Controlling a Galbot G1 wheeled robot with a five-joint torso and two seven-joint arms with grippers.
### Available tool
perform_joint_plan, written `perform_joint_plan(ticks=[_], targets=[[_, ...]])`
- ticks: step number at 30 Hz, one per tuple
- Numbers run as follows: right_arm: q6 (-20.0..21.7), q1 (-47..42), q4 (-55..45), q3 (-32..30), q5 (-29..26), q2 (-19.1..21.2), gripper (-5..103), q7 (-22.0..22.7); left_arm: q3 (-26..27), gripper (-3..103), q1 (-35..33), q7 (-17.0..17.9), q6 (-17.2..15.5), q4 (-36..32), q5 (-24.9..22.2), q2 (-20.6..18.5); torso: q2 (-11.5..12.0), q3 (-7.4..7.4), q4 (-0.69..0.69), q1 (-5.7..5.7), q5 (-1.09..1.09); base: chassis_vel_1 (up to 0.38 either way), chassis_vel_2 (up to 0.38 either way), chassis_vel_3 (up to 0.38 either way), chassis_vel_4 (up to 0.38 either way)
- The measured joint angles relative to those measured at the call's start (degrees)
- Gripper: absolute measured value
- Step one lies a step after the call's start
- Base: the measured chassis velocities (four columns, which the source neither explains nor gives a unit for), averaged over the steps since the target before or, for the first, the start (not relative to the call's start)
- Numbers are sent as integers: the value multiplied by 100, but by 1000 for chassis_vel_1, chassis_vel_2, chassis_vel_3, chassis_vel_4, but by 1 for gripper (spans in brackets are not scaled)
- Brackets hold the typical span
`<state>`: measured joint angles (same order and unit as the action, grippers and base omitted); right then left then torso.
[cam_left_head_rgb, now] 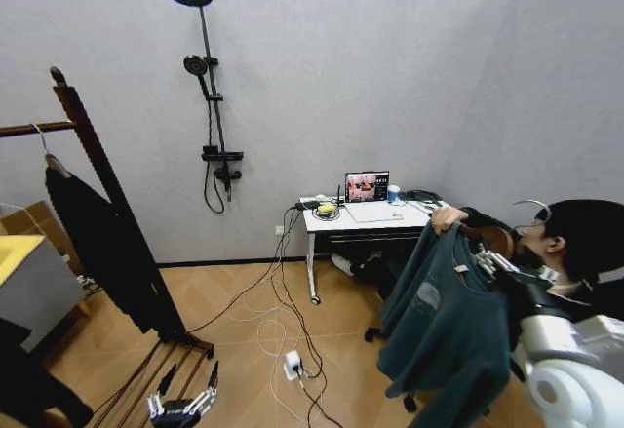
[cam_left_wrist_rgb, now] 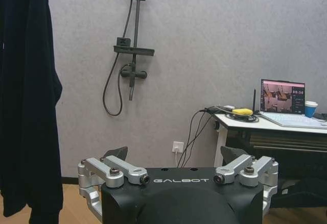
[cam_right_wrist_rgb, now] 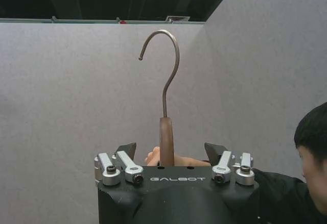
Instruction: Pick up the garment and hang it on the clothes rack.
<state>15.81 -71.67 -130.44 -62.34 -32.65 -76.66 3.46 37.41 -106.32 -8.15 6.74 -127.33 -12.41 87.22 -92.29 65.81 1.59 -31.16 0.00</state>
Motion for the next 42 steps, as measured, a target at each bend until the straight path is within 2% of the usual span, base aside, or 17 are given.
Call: perform_joint_plan(ticks=[3,4,5,7,10,11,13,14,16,18,33,38,42], targets=[[-91,42,56,134,58,-13,68,-17,0,100,0,0,0,0,0,0,0,0,0,0,0,0,0,0,0],[-91,42,56,134,58,-13,68,-17,0,100,0,0,0,0,0,0,0,0,0,0,0,0,0,0,0],[-147,75,93,201,80,-19,57,-18,0,100,0,0,0,0,0,0,0,0,0,0,0,0,0,0,0],[-187,122,130,263,100,-37,46,-13,0,100,0,0,0,0,0,0,0,0,-1,0,0,0,0,0,0],[-198,134,146,282,129,-45,46,-8,0,100,0,0,0,0,0,0,0,0,-1,0,0,0,0,0,0],[-234,140,178,313,177,-54,35,1,0,100,0,0,0,0,0,0,0,0,0,0,0,0,0,0,0],[-285,157,223,351,196,-56,25,26,0,100,0,0,0,0,0,0,0,0,0,0,0,0,0,0,0],[-285,157,223,351,196,-56,25,26,0,100,0,0,0,0,0,0,0,0,0,0,0,0,0,0,0],[-319,182,248,386,194,-54,14,74,0,100,0,0,0,0,0,0,0,0,0,0,0,0,0,0,0],[-330,186,263,396,190,-54,10,86,0,100,0,0,0,0,0,0,0,0,1,0,0,0,0,0,0],[-508,206,352,846,176,-108,10,-73,0,100,0,0,0,0,0,0,0,0,0,0,0,0,0,0,0],[-619,268,594,1377,161,-80,10,-281,0,100,0,0,0,0,0,0,0,0,-2,0,0,0,0,0,0],[-613,358,772,1701,242,-44,10,-264,0,100,0,0,0,0,0,0,1,1,-3,0,0,0,0,0,0]])
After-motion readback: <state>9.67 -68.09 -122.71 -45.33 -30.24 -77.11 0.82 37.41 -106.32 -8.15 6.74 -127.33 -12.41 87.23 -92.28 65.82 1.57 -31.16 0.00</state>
